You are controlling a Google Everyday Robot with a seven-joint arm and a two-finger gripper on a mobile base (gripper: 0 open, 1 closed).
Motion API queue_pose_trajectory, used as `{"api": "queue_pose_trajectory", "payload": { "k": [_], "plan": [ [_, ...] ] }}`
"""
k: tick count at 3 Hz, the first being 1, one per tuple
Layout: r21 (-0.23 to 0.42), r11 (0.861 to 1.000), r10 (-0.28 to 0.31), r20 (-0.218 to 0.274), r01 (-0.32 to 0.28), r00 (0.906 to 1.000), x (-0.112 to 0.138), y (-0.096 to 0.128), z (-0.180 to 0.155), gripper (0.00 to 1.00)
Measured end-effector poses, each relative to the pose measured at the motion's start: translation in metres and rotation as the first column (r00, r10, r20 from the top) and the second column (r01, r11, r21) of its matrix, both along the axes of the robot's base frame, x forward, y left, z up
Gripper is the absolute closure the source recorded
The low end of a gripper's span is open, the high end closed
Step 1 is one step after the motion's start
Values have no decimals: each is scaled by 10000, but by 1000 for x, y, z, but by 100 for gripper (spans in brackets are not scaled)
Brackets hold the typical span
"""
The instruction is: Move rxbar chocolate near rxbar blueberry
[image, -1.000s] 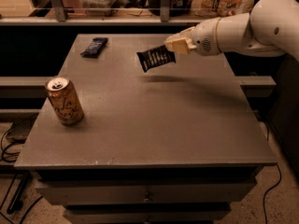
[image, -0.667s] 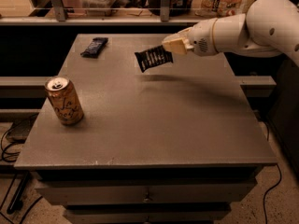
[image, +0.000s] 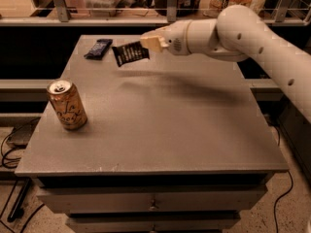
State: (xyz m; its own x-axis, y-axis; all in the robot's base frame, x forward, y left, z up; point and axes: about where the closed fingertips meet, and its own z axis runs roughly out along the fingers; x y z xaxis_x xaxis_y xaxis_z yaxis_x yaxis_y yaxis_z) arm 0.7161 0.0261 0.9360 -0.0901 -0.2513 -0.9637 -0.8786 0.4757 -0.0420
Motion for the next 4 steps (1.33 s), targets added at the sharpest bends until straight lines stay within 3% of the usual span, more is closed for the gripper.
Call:
{"api": "queue_pose_trajectory", "payload": {
  "k": [1,3,4],
  "plan": [
    [371,9993,-46,226,38,9997,21,37,-5,100],
    [687,9953,-726,613,684,9955,63,86,-20,59],
    [571,9933,-1045,752,1003,9917,74,89,-27,36]
  ]
}}
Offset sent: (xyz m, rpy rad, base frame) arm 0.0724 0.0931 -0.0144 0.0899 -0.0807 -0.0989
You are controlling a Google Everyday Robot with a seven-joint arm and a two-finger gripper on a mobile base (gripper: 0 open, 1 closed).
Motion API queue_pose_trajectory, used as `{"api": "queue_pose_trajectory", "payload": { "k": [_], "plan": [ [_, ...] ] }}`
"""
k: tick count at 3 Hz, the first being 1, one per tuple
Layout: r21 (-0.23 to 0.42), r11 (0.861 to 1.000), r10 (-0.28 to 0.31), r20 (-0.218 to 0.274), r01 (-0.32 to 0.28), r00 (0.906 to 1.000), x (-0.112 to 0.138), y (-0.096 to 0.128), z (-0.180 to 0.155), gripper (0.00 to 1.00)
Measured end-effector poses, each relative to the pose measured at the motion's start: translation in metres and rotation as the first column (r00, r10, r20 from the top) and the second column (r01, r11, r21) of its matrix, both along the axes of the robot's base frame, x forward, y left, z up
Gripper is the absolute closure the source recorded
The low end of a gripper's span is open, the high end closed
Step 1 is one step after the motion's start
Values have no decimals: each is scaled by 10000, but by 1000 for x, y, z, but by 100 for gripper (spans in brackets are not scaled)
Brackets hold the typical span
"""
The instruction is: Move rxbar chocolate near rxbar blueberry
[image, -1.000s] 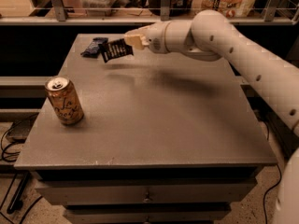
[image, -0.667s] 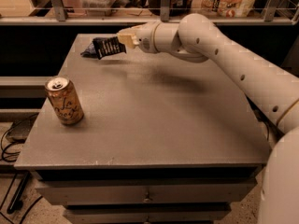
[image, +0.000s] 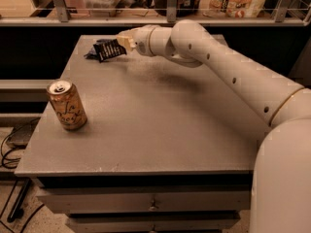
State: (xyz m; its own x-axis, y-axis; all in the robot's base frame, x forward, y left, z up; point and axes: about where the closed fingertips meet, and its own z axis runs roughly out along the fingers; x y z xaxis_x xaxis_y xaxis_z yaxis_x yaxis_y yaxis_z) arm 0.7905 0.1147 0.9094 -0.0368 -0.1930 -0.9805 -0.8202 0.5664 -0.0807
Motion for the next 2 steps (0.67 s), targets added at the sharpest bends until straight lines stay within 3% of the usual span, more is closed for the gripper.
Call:
{"api": "queue_pose_trajectory", "payload": {
  "k": [1,2],
  "plan": [
    [-5,9998,-209,-58,209,9998,4,-5,-3,13],
    [-2,9998,-178,-70,178,9998,4,-2,-4,0]
  ]
}}
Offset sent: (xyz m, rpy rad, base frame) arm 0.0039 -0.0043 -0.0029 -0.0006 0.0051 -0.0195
